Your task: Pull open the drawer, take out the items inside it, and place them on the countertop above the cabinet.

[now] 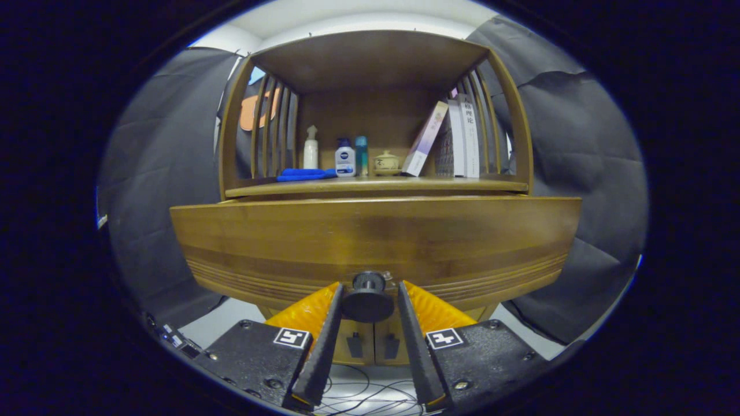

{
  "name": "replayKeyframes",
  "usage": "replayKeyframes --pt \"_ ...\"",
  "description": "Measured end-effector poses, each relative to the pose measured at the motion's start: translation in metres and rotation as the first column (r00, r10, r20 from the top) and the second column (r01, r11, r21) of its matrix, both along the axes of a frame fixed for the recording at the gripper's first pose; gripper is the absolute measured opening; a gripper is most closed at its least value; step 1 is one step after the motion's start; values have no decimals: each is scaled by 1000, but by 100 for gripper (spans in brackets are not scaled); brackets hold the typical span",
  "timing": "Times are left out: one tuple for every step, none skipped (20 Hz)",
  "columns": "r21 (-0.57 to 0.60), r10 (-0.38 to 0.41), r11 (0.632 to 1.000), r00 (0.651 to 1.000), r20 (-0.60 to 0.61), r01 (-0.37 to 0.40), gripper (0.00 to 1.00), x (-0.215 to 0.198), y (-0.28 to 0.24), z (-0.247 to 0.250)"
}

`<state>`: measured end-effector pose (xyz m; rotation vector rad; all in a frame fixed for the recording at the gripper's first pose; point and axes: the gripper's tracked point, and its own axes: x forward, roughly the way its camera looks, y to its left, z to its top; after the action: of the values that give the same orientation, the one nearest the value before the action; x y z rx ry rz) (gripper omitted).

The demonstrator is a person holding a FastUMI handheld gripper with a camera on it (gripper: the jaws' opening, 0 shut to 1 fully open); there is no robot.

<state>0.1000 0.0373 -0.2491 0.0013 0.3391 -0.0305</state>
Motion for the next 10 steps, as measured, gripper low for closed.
replayKeyframes --pt "5 9 1000 1000 -4 -9 59 1 3 -3" --pt "-7 5 1000 1000 -1 -5 54 2 2 -1" --pt "-6 6 1000 1000 -1 -6 49 4 0 -1" --pt "5 9 1000 1000 -3 -9 47 6 1 0" --pt "12 12 1000 1000 -8 -12 44 8 5 -1" --pt "11 14 1000 1000 -13 -14 43 7 5 -1" --pt "10 16 1000 1000 -17 -16 41 6 4 -1" --pt "7 18 1000 1000 -19 -18 40 4 4 -1" --pt "10 18 1000 1000 -20 -17 39 3 3 -1" --pt "16 15 1000 1000 -23 -15 38 2 3 0"
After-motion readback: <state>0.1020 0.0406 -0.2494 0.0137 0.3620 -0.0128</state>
